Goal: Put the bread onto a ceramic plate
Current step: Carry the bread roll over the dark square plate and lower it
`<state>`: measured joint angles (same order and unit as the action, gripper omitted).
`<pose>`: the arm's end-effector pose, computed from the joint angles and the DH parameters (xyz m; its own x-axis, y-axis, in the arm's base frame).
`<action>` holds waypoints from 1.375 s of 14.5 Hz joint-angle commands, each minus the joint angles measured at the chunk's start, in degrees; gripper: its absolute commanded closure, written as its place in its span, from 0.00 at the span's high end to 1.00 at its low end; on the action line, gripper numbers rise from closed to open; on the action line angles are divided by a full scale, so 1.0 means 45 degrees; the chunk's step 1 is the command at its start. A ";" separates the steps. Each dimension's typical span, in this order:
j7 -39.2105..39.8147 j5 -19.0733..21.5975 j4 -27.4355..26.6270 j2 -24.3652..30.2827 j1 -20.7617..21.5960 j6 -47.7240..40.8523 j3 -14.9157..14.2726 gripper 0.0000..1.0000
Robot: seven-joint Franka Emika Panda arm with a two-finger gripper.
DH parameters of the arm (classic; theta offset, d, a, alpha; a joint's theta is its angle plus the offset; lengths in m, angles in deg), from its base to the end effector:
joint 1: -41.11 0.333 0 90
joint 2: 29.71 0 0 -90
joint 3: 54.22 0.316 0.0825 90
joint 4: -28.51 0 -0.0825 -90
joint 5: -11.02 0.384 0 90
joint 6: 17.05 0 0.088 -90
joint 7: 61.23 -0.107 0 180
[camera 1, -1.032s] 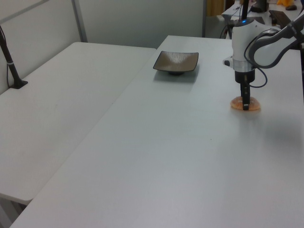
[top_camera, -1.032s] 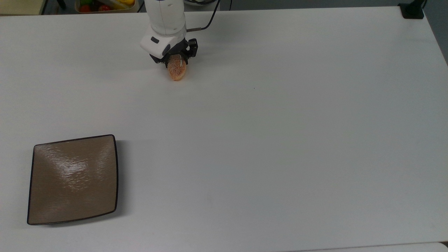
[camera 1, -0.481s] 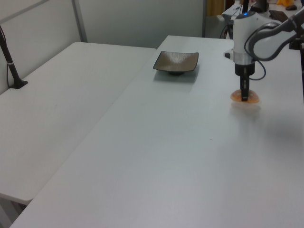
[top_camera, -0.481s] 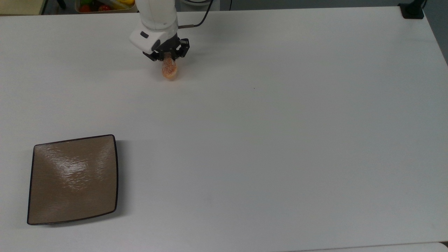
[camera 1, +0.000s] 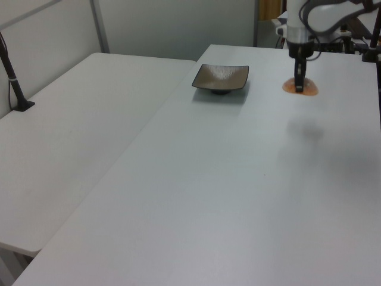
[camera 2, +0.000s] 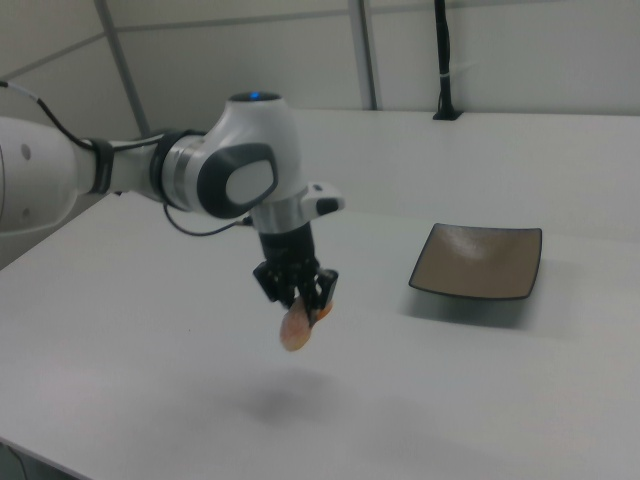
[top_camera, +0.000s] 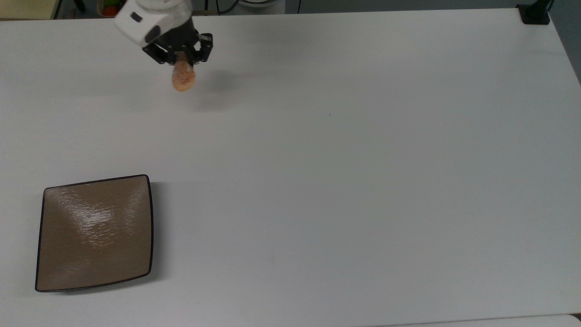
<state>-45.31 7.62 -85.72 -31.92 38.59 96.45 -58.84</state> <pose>0.5529 -0.0727 0.4373 0.9823 0.1757 -0.0653 0.1785 -0.9831 0.0398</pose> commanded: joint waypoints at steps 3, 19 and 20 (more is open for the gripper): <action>0.0486 0.0111 0.3524 -0.1950 -0.0922 -0.1102 0.0010 0.23; 0.5154 0.1771 0.6848 -0.5992 -0.2135 0.5531 0.0127 0.24; 0.5115 0.1965 0.6848 -0.6188 -0.2115 0.6274 0.0147 0.24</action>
<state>-23.75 14.34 -56.82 -56.70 29.32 117.29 -58.67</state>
